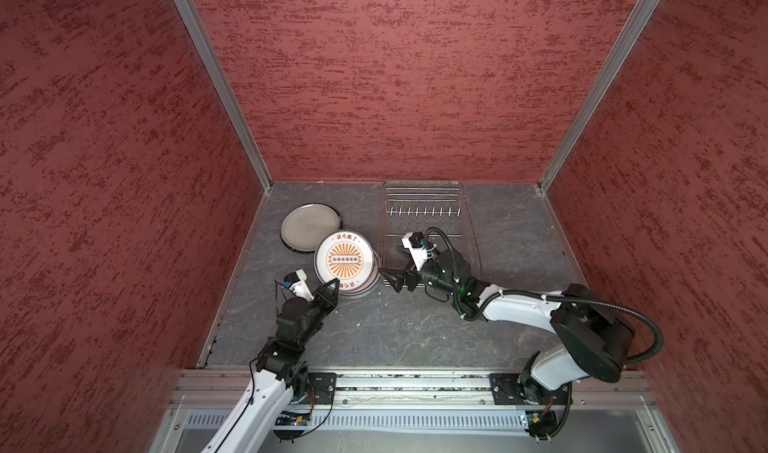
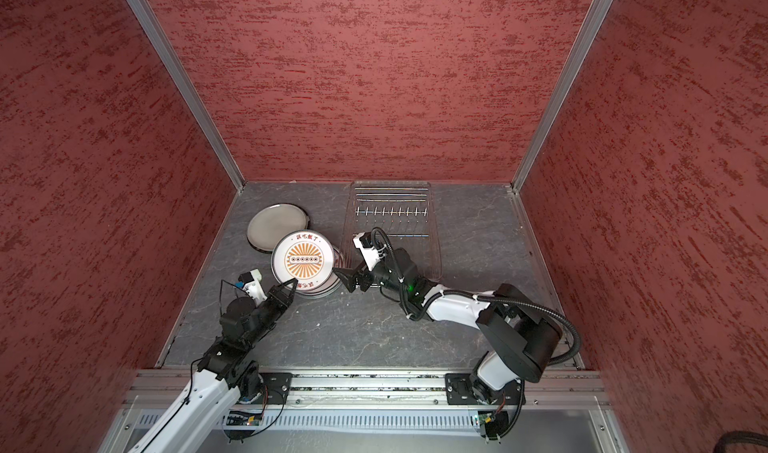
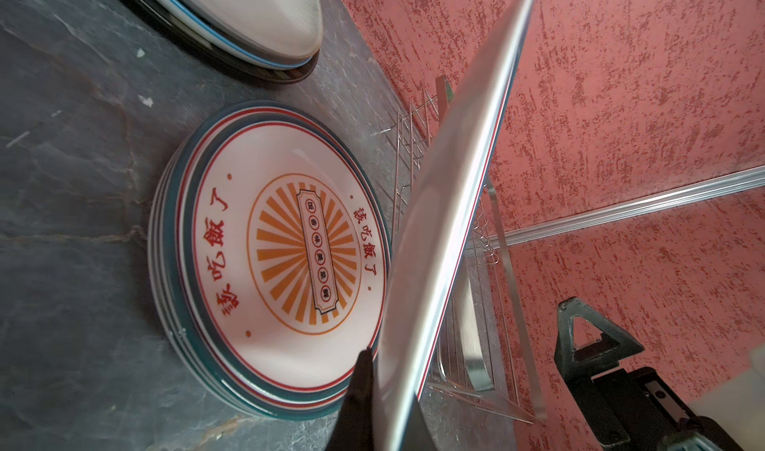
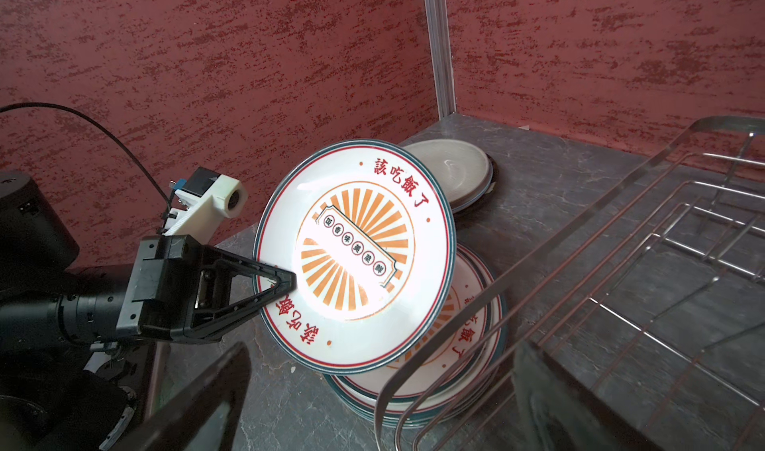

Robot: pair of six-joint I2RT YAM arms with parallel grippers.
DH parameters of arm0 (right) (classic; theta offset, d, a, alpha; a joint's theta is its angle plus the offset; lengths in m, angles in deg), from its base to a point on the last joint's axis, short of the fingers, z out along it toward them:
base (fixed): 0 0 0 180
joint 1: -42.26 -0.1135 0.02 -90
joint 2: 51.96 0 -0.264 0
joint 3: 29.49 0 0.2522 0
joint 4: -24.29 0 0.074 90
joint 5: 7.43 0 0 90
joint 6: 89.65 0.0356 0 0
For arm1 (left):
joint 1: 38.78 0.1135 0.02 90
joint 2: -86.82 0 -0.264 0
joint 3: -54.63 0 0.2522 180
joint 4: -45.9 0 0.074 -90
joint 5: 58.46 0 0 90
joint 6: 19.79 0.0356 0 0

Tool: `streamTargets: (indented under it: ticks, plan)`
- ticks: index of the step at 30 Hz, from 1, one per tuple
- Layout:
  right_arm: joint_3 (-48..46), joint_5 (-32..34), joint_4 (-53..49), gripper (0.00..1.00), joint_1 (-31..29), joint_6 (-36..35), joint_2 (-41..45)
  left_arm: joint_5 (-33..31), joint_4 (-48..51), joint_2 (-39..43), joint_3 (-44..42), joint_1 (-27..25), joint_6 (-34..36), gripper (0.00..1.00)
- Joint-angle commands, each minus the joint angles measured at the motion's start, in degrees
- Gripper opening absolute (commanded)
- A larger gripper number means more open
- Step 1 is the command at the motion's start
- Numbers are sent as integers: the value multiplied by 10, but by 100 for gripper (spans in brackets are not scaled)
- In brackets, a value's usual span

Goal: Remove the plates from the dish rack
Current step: 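Tilt and lower the plate onto the stack while left gripper moves beside it, then press the plate flat onto the stack with the right gripper while left gripper steadies it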

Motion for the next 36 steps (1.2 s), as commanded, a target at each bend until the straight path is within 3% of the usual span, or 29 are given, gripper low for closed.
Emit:
streamTargets:
  ticks: [1, 6, 13, 22, 31, 34, 36]
  plan:
    - [23, 15, -3, 99, -7, -15, -7, -15, -22, -8, 7, 4, -9, 0]
    - [35, 21, -12, 99, -9, -18, -15, -12, 19, -61, 49, 4, -17, 0]
    - [58, 16, -34, 99, -14, -25, -38, 5, -3, -153, 71, 3, -36, 0]
    - [76, 63, -69, 99, -24, -41, -46, 19, -25, -211, 84, 4, -43, 0]
    - [75, 84, -75, 99, -29, -48, -50, 34, -22, -247, 95, 8, -56, 7]
    - [78, 94, -87, 99, -30, -47, -47, 24, -21, -246, 95, 8, -55, 17]
    - [71, 95, -81, 99, -30, -47, -43, 20, -16, -247, 98, 8, -53, 18]
